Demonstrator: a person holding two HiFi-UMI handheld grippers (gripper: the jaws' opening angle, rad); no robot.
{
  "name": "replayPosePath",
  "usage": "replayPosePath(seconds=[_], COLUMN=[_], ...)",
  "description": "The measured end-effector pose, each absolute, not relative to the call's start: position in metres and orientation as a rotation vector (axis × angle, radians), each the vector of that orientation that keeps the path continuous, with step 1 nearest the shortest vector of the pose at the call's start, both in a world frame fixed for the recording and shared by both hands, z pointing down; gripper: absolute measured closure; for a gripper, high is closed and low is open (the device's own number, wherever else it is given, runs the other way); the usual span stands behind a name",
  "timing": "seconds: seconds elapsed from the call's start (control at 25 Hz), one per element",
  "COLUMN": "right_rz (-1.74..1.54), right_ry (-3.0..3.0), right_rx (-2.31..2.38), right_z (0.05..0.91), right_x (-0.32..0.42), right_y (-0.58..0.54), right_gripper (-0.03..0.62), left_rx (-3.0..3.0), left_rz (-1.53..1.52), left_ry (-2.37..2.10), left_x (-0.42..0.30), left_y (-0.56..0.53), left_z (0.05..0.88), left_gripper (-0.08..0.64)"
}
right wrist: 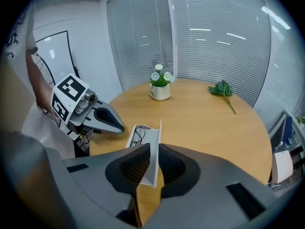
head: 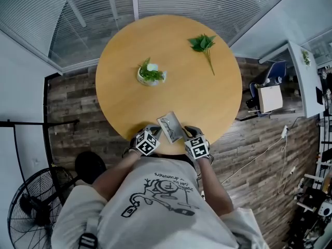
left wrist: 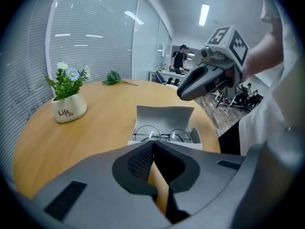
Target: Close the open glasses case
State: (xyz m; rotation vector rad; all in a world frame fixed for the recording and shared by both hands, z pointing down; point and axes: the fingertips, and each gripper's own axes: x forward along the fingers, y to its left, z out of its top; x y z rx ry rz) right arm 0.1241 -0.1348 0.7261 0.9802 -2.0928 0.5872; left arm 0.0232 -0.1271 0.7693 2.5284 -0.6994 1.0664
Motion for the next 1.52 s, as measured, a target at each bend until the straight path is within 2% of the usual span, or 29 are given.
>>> replayPosePath(seconds=[1.52], right_rz=[0.734], right_ry=[-2.041], right_rx=[0.963], right_z=[0.767], right_x=[0.126], right_y=[-0.126], right_gripper=[0.537], left_rx=[2.503], left_rz=[1.174], left_ry=[-0.623], left_x=[0.033], left_y=[-0.126], left_z=[0.800], left_gripper=[0.540])
